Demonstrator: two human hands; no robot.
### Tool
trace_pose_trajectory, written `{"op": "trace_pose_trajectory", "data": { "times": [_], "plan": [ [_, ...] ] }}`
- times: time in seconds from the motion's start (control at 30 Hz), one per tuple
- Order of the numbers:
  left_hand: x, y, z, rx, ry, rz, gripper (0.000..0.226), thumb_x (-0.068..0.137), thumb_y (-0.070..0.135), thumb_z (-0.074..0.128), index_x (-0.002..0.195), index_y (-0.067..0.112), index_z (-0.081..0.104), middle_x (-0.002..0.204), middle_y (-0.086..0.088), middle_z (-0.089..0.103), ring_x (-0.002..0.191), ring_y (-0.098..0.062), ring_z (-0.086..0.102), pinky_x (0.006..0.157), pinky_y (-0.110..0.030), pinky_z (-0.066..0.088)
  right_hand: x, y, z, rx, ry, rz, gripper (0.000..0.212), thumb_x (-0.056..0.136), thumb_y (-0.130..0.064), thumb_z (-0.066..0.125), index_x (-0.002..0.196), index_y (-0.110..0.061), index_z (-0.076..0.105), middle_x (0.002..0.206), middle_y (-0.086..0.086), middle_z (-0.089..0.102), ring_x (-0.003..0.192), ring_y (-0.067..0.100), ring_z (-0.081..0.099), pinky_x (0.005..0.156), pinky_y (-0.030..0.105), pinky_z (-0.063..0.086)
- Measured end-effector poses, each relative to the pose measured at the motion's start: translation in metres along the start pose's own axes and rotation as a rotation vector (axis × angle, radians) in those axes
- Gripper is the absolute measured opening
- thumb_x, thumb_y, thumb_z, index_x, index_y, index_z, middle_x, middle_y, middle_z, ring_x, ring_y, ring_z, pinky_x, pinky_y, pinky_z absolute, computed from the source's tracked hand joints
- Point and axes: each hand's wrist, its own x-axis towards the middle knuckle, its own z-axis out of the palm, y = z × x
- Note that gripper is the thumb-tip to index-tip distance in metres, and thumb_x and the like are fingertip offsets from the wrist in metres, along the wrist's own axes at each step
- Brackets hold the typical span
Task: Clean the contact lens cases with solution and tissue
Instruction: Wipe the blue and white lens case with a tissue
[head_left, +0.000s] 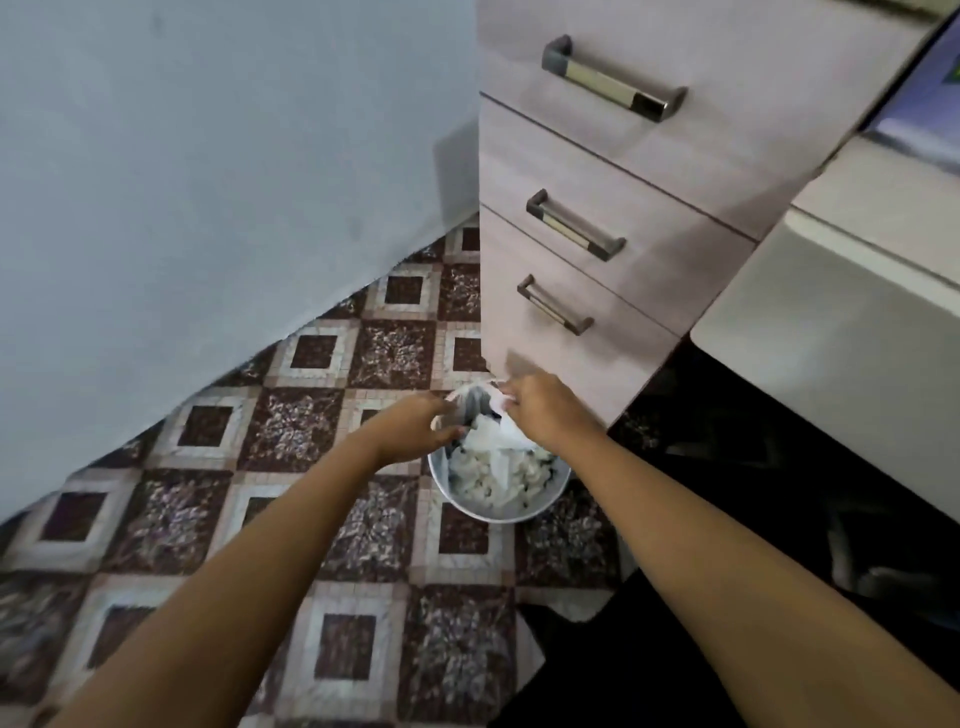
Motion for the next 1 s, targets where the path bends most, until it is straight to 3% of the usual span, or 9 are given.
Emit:
{"op": "trace_pose_trajectory", "data": {
  "times": [0.17,0.37,0.43,0.53,0.67,0.8,1.0],
  "plan": [
    [0.009,-0.003,0.015,-0.008,-0.067,-0.035,0.041,0.093,0.038,0.05,0.124,0.011,0.056,0.121,-0.013,0.058,0.108,-0.026,0.054,0.091,-0.033,0.043,0.004,0.016,0.024,0.037,-0.195,0.065,0.04,0.093,-0.02,0.052,0.131,-0.011,0.052,0.129,0.013,0.057,0.117,0.028,0.053,0.098,0.034,0.043],
    [0.017,0.006,0.013,0.017,-0.06,-0.031,0.042,0.094,0.036,0.05,0.125,0.008,0.055,0.123,-0.015,0.056,0.111,-0.028,0.052,0.091,-0.032,0.04,0.001,0.028,0.02,0.017,-0.235,0.054,0.04,0.096,-0.023,0.045,0.133,-0.013,0.049,0.12,0.015,0.061,0.104,0.028,0.059,0.083,0.032,0.047],
    [0.019,0.01,0.007,0.017,-0.043,-0.026,0.042,0.094,0.035,0.05,0.127,0.009,0.053,0.125,-0.014,0.056,0.113,-0.028,0.052,0.092,-0.032,0.04,0.001,0.028,0.011,0.011,-0.184,0.03,0.037,0.096,-0.023,0.045,0.13,-0.011,0.052,0.111,0.017,0.065,0.096,0.028,0.061,0.078,0.031,0.047],
    [0.022,0.015,-0.005,0.026,-0.004,-0.022,0.047,0.093,0.037,0.05,0.133,0.012,0.048,0.131,-0.012,0.053,0.118,-0.026,0.05,0.098,-0.033,0.039,0.001,0.021,-0.006,-0.004,-0.097,-0.027,0.025,0.094,-0.022,0.047,0.105,-0.006,0.062,0.106,0.017,0.064,0.099,0.03,0.059,0.079,0.032,0.047],
    [0.019,0.025,-0.03,0.064,0.055,-0.004,0.05,0.093,0.038,0.051,0.135,0.012,0.046,0.132,-0.011,0.052,0.119,-0.023,0.05,0.099,-0.031,0.039,-0.001,0.005,-0.04,-0.047,-0.036,-0.117,0.038,0.094,-0.023,0.044,0.126,-0.003,0.053,0.128,0.016,0.054,0.116,0.03,0.051,0.095,0.038,0.044],
    [0.011,0.042,-0.064,0.095,0.153,0.028,0.05,0.092,0.04,0.051,0.135,0.014,0.046,0.136,-0.009,0.049,0.121,-0.022,0.049,0.102,-0.034,0.039,-0.008,-0.011,-0.079,-0.082,0.071,-0.192,0.042,0.094,-0.025,0.045,0.13,-0.004,0.049,0.132,0.013,0.051,0.123,0.027,0.046,0.1,0.038,0.04],
    [-0.015,0.087,-0.124,0.112,0.352,0.151,0.046,0.092,0.031,0.054,0.134,0.013,0.048,0.131,-0.012,0.052,0.117,-0.025,0.05,0.096,-0.027,0.036,-0.038,-0.033,-0.155,-0.178,0.232,-0.299,0.043,0.095,-0.025,0.044,0.132,-0.003,0.045,0.138,0.014,0.046,0.129,0.026,0.039,0.105,0.035,0.034]
  ]
}}
